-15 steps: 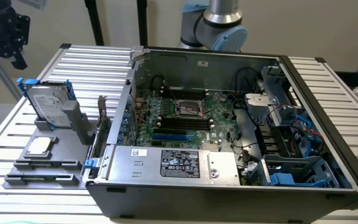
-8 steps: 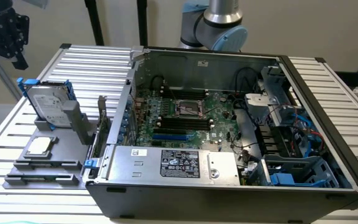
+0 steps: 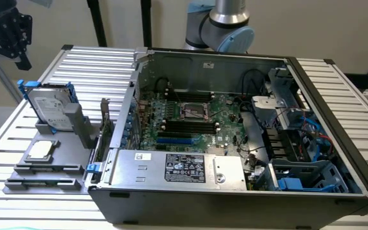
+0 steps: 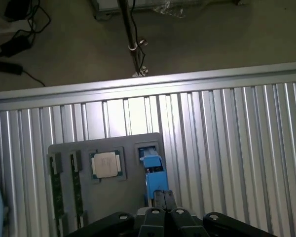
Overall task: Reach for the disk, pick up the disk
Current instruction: 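Pick up the disk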
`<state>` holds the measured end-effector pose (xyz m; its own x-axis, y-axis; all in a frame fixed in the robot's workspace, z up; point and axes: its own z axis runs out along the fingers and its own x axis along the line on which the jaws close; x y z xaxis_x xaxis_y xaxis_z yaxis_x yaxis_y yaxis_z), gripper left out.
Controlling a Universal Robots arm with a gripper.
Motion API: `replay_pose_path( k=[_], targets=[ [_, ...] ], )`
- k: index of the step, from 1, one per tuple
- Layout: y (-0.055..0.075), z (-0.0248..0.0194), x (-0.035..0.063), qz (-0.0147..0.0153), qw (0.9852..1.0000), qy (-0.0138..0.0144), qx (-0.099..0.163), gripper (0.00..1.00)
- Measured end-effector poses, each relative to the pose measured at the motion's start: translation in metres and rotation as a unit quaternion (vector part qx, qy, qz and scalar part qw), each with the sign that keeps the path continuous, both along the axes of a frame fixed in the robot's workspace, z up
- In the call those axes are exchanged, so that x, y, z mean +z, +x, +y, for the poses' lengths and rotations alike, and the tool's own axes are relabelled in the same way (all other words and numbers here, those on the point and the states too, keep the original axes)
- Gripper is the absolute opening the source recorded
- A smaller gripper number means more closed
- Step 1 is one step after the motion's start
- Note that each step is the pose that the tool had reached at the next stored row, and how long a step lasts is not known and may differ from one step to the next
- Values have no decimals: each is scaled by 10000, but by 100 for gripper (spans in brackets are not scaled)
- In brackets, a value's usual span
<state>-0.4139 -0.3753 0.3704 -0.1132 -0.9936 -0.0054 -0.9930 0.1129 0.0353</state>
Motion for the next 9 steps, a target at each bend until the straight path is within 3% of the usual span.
replay_pose_path(
  k=[4, 6, 9],
  targets=[
    [0, 0, -3, 0, 10000, -1, 10, 12],
    [0, 1, -3, -1, 10000, -1, 11, 24],
    [0, 1, -16, -1, 10000, 0, 29, 30]
  ],
)
